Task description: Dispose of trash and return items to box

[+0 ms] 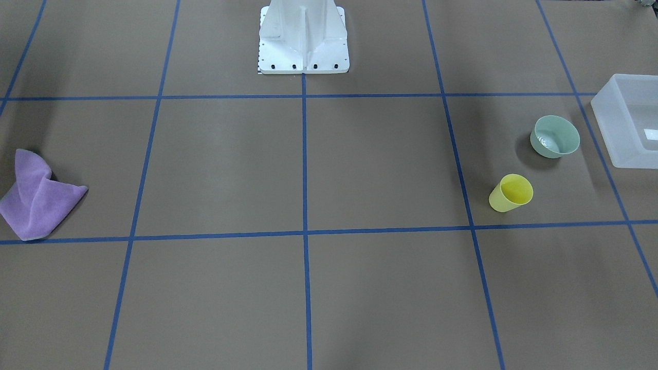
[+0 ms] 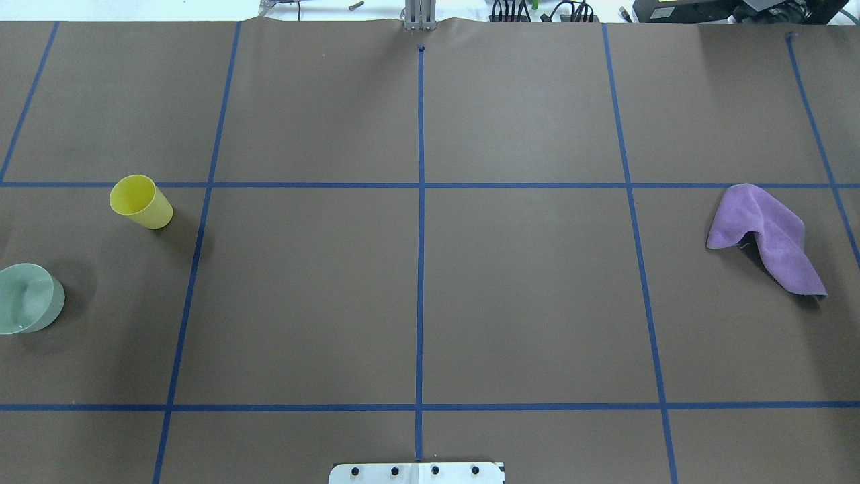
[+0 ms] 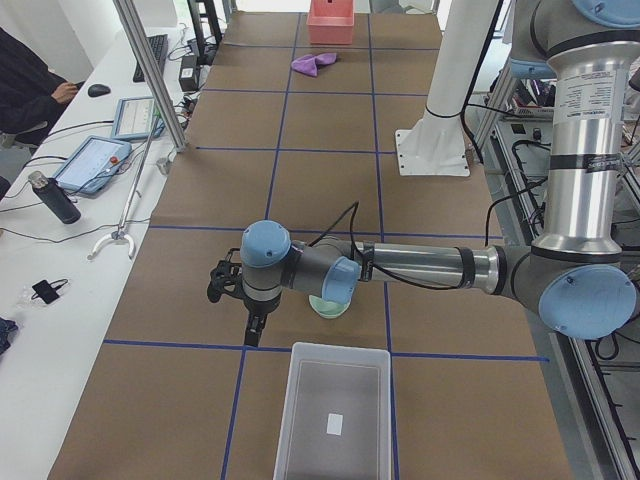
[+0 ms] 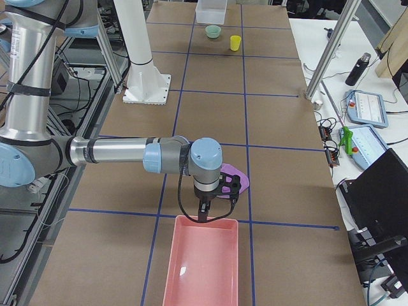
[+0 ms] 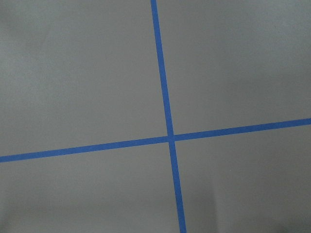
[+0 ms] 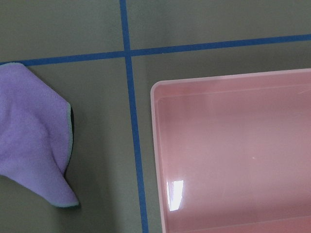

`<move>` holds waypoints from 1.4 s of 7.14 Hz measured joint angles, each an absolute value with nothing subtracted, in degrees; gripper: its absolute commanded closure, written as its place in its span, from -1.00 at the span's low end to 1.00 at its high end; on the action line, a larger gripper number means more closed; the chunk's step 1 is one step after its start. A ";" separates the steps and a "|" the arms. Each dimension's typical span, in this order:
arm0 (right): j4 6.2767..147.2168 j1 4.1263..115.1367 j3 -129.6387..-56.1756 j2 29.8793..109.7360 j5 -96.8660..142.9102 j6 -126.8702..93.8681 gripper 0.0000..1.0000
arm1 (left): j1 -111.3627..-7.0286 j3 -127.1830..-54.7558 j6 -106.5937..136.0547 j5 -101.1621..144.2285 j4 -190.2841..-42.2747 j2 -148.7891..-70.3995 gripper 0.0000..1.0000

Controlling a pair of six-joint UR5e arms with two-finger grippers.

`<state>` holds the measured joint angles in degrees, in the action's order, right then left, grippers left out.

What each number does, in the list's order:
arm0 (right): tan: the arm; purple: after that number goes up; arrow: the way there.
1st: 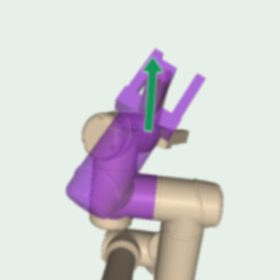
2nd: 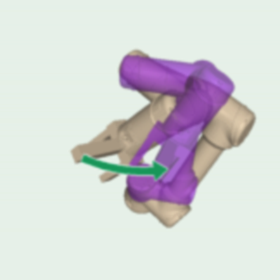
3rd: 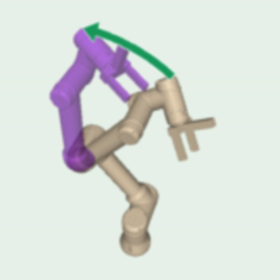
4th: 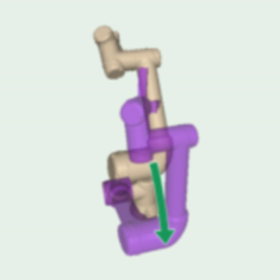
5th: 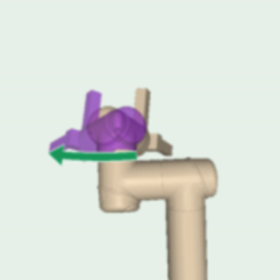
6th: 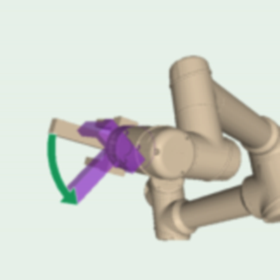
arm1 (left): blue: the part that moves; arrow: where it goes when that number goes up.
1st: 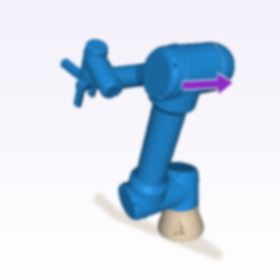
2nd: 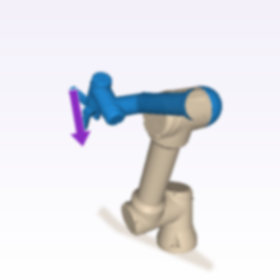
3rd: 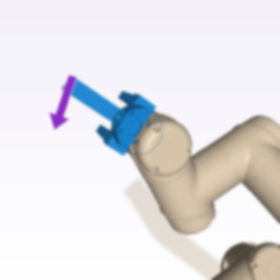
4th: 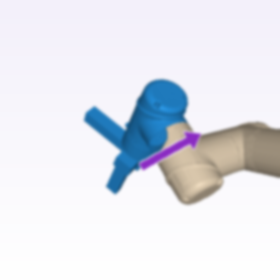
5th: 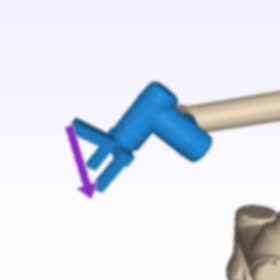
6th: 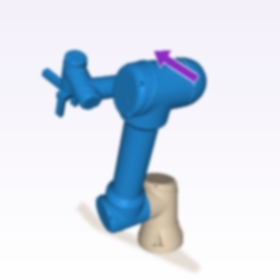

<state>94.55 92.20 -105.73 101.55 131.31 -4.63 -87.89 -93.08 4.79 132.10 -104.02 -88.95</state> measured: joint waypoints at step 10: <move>94.56 92.20 -106.04 101.43 131.45 -4.66 -1.00 | -86.76 -95.81 13.49 134.21 -104.41 -89.05 -0.97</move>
<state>94.56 92.20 -106.04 101.43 131.45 -4.66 -86.76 -95.81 13.49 134.21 -104.41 -89.05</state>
